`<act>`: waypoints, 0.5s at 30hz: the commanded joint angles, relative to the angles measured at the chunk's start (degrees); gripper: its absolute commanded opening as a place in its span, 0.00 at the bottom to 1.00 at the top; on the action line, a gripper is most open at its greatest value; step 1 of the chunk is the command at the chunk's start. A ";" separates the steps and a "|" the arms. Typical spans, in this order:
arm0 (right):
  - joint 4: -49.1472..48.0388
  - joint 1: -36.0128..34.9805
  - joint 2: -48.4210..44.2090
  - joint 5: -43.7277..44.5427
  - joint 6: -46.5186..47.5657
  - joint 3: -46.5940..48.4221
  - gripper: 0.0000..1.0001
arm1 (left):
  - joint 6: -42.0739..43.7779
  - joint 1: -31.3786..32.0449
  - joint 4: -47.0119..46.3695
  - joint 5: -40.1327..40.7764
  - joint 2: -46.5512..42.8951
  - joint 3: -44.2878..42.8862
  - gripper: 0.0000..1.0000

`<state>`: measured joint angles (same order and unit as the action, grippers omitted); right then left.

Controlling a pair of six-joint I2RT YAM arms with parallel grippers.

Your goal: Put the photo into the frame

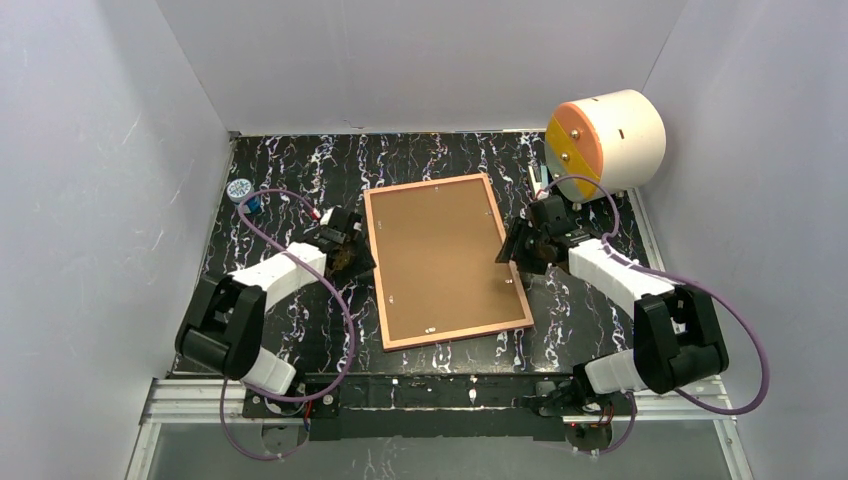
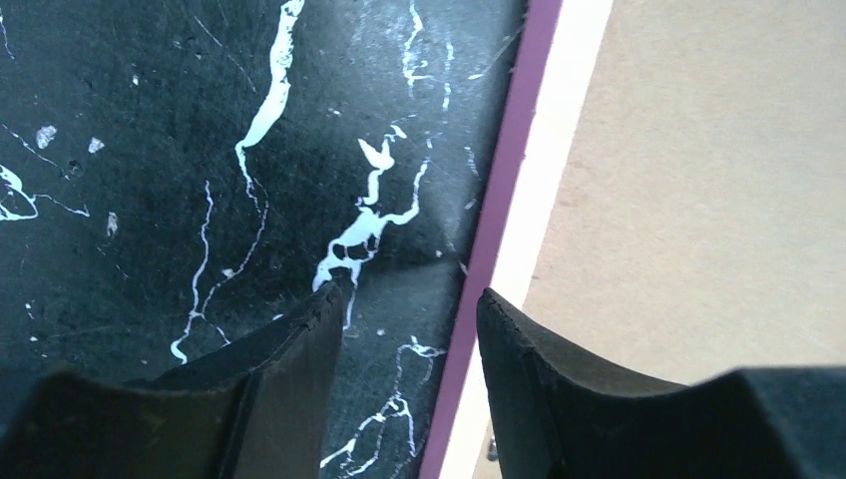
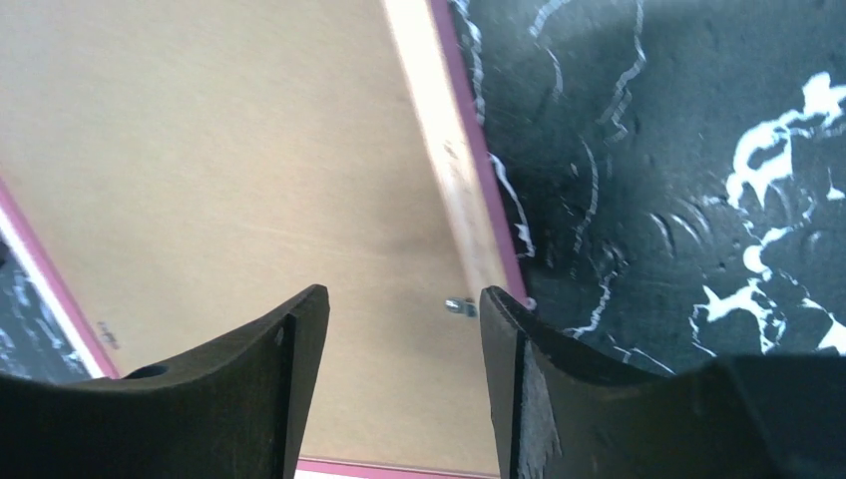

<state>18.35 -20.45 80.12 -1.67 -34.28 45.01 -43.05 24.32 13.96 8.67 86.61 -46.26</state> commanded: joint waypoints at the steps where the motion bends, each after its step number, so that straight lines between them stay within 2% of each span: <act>1: -4.65 -0.93 -0.89 -0.25 -3.66 5.84 0.66 | -1.10 -0.40 0.25 1.08 -5.96 0.85 0.51; 4: -8.43 -2.22 2.85 -4.68 -4.28 8.97 0.64 | -1.49 -0.58 0.08 1.43 -8.48 1.44 0.52; 8: -14.06 -5.83 10.65 -11.03 -5.93 14.22 0.59 | -1.06 -0.79 -5.74 -1.45 -10.29 3.84 0.61; 12: -22.24 -8.93 19.09 -15.05 -8.86 19.61 0.56 | -1.27 -1.62 -8.08 -1.38 -7.57 4.67 0.63; 15: -26.69 -10.78 26.43 -17.73 -11.62 25.05 0.54 | -2.08 -2.99 -13.14 -3.46 -4.63 6.24 0.61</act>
<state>1.41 -29.12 100.16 -13.74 -41.95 63.55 -44.27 23.00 6.02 7.07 79.15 -42.24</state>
